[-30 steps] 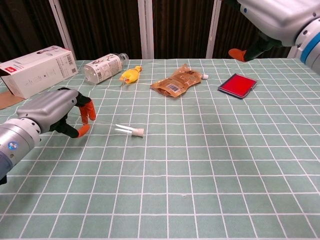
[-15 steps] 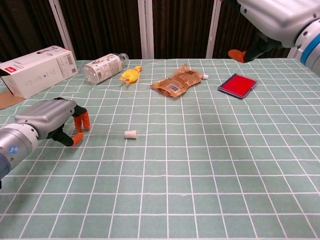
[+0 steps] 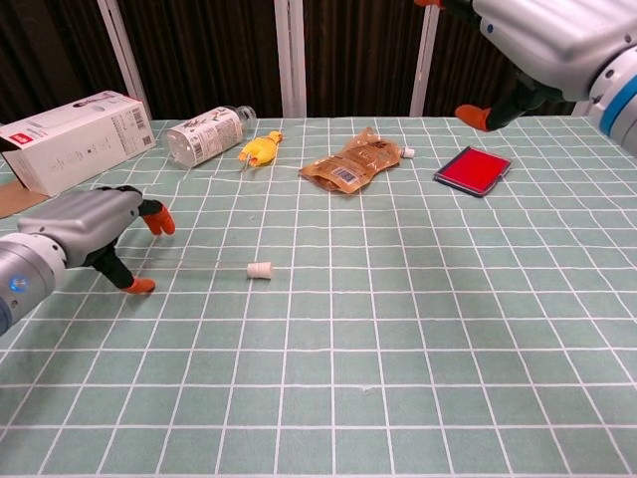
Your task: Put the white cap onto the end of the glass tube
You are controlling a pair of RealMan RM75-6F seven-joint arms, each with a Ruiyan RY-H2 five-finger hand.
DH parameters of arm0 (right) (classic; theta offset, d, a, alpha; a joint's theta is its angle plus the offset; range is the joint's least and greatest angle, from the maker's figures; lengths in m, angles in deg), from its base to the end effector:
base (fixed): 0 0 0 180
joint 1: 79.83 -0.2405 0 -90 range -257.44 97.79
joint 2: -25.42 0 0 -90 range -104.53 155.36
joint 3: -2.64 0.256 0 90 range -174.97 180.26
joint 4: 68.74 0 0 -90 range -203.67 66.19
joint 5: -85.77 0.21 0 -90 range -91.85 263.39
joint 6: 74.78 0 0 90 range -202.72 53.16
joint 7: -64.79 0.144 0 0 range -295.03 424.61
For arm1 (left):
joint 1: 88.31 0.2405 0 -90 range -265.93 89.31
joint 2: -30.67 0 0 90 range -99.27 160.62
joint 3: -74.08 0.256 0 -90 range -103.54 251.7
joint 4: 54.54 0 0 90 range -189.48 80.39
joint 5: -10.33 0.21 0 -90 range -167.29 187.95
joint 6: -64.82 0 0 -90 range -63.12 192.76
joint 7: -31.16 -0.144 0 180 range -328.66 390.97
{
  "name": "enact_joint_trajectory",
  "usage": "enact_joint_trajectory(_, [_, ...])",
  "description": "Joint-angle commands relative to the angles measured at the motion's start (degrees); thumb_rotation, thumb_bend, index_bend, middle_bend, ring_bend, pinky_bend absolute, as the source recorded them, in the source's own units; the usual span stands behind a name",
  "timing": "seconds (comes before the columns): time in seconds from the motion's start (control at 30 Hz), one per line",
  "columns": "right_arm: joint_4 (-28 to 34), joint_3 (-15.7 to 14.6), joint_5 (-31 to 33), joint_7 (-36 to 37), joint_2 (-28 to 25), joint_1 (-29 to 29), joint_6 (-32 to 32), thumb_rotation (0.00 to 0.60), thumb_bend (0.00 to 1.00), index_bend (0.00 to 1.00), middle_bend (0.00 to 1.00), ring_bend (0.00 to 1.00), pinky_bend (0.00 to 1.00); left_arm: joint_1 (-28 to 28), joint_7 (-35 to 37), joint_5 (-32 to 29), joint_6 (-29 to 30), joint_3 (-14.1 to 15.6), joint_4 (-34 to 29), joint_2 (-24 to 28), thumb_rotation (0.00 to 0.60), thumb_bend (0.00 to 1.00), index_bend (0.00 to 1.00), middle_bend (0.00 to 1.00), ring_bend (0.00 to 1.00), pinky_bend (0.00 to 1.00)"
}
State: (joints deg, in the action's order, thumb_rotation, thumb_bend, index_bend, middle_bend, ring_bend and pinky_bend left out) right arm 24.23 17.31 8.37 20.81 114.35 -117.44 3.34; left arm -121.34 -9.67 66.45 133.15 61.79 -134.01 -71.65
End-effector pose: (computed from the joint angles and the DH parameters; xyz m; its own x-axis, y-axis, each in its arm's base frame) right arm -0.1018 -0.3233 0.0474 0.5542 0.3009 0.7761 -0.7082 -0.3195 0.6295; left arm -0.1829 0.3106 -0.0509 0.5314 0.1920 0.8251 0.8470 -0.1056 -0.5210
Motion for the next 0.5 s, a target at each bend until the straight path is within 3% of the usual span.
enact_joint_trajectory(0.03, [0.3, -0.07, -0.04, -0.11, -0.02, 0.12, 0.11, 0.6, 0.36, 0.05, 0.0, 0.0, 0.0, 0.04, -0.39, -0.14, 0.65, -0.22, -2.03, 1.13, 0.6, 0.22, 0.19, 0.16, 0.0, 0.0])
enact_joint_trajectory(0.33, [4.69, -1.18, -0.77, 0.95, -2.34, 2.97, 2.88, 0.6, 0.36, 0.02, 0.0, 0.0, 0.0, 1.44, 5.36, 6.54, 4.91, -0.71, -9.67, 6.63, 0.6, 0.22, 0.13, 0.1, 0.0, 0.0])
enact_joint_trajectory(0.5, [10.23, -3.49, 1.06, 4.58, -6.54, 7.93, 5.21, 0.6, 0.36, 0.0, 0.0, 0.0, 0.0, 4.84, 10.94, 13.22, 8.72, 1.64, -15.24, 13.64, 0.6, 0.22, 0.12, 0.08, 0.0, 0.0])
